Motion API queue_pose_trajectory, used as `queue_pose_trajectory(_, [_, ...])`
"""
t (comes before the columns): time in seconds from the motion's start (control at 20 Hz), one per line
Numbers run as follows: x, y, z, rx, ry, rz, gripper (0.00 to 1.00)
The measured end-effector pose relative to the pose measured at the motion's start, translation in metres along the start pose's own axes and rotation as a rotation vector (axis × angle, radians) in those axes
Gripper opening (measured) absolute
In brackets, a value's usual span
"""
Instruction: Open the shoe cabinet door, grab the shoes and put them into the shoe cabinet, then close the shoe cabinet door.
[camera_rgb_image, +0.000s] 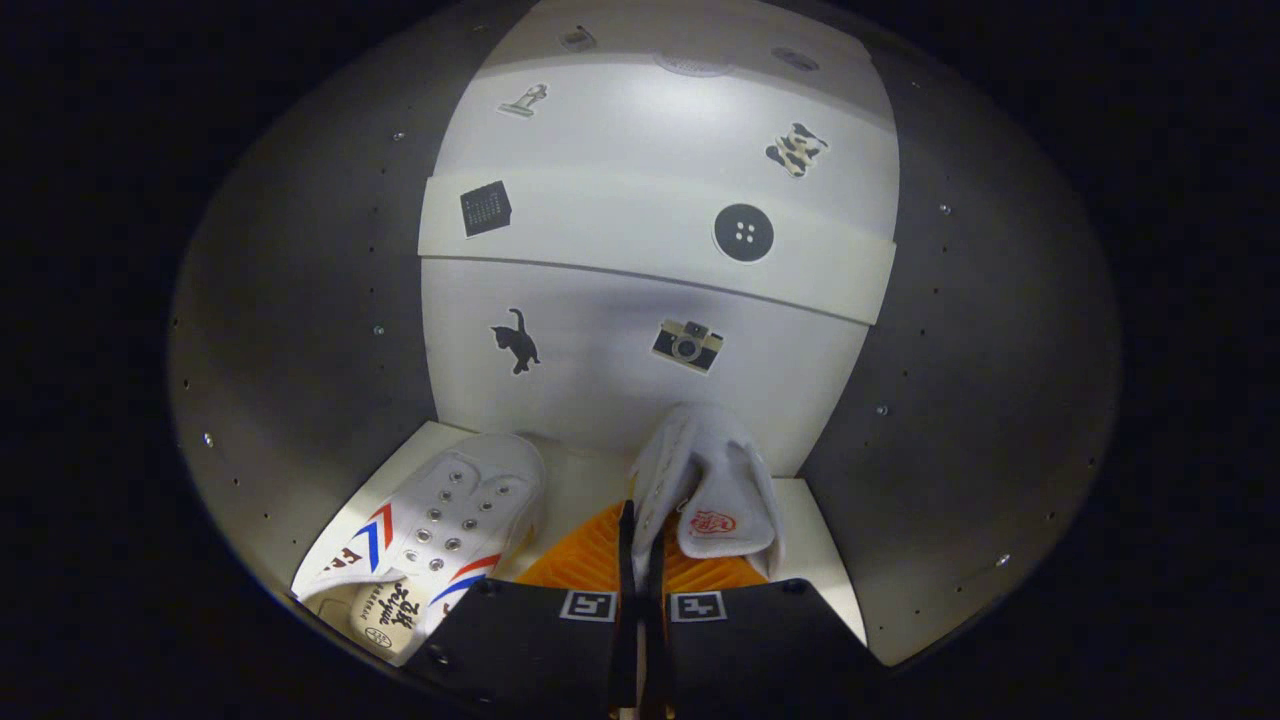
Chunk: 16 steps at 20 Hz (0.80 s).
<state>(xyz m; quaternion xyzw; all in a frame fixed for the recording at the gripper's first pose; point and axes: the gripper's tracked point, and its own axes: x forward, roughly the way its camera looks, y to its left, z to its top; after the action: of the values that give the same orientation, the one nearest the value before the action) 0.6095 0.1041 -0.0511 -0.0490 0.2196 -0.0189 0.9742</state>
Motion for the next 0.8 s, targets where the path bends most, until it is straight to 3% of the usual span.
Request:
queue_pose_trajectory(0.25, [-0.007,-0.001,-0.01,-0.016,0.024,-0.023,0.24])
queue_pose_trajectory(0.35, [-0.023,0.003,-0.004,-0.019,0.006,-0.013,0.43])
queue_pose_trajectory(0.45, [-0.044,0.004,-0.003,-0.006,0.002,-0.007,0.68])
queue_pose_trajectory(0.6, [-0.089,-0.004,0.001,0.019,-0.063,-0.047,0.99])
queue_pose_trajectory(0.8, [-0.171,-0.002,0.01,0.051,-0.216,-0.062,0.98])
